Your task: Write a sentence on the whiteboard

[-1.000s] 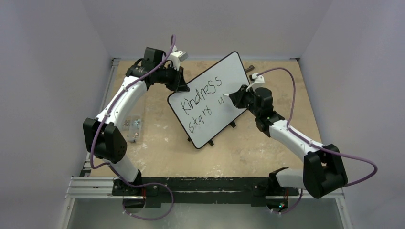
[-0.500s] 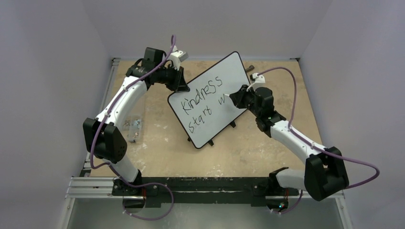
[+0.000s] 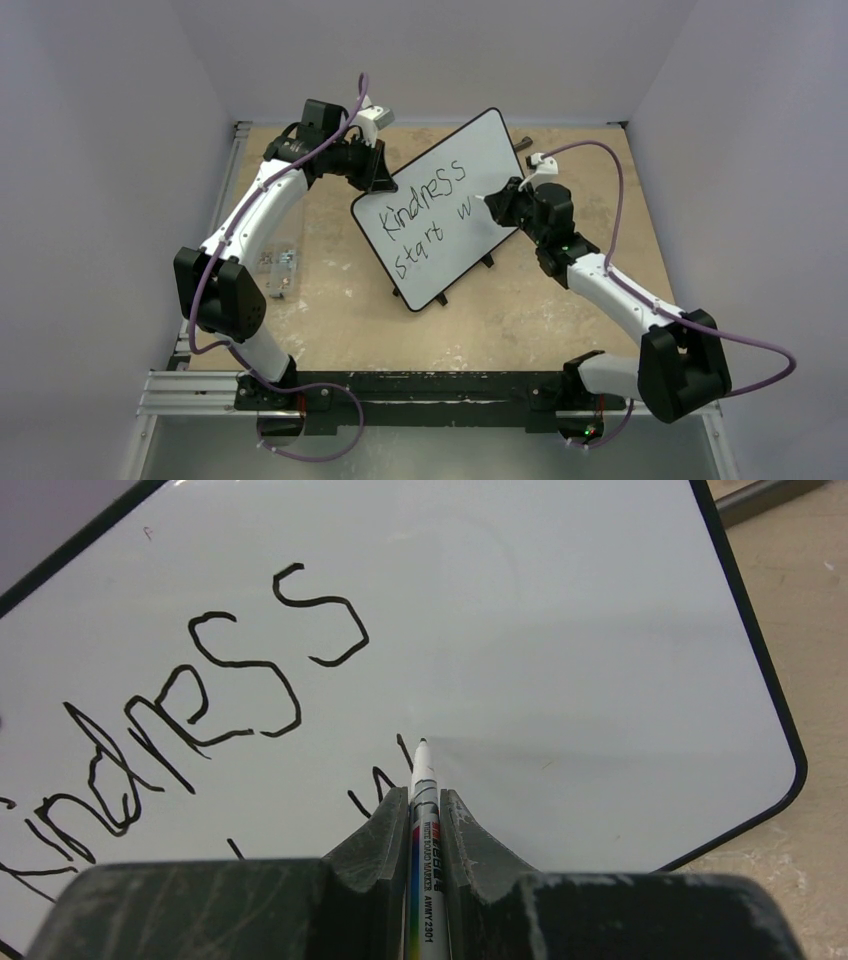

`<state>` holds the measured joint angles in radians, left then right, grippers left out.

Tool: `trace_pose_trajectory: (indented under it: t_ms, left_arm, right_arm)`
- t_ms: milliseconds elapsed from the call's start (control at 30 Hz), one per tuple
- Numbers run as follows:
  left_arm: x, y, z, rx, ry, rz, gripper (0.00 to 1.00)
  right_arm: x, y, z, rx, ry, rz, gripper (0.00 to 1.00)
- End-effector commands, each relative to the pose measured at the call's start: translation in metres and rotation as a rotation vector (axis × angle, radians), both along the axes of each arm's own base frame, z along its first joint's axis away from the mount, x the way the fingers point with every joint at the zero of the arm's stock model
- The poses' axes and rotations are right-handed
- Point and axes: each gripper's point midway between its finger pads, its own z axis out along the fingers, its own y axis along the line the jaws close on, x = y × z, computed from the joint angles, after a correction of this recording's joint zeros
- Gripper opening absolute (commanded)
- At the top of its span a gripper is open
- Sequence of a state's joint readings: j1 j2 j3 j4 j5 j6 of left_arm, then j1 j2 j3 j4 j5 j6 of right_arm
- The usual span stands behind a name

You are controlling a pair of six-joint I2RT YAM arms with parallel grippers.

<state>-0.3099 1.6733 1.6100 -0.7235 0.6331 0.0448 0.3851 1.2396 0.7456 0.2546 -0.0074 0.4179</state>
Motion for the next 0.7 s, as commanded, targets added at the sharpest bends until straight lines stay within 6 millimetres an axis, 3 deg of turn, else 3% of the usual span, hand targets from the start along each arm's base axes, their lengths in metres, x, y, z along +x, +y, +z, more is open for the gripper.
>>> trace_pose_trajectory:
  t_ms: [0,467,667]
  left_arm:
    - [-0.017,0.009,-0.042,0.166,0.048,-0.048,0.00]
    - [-0.017,0.009,-0.039,0.166,0.040,-0.047,0.00]
    - [-0.017,0.009,-0.039,0.165,0.039,-0.047,0.00]
  right_arm:
    - [0.013,-0.001,0.009,-0.010,-0.041,-0.023,0.00]
    - [-0.006,-0.004,-0.038,-0.020,0.063,-0.013,0.00]
    - [-0.010,-0.007,-0.036,-0.027,0.064,-0.014,0.00]
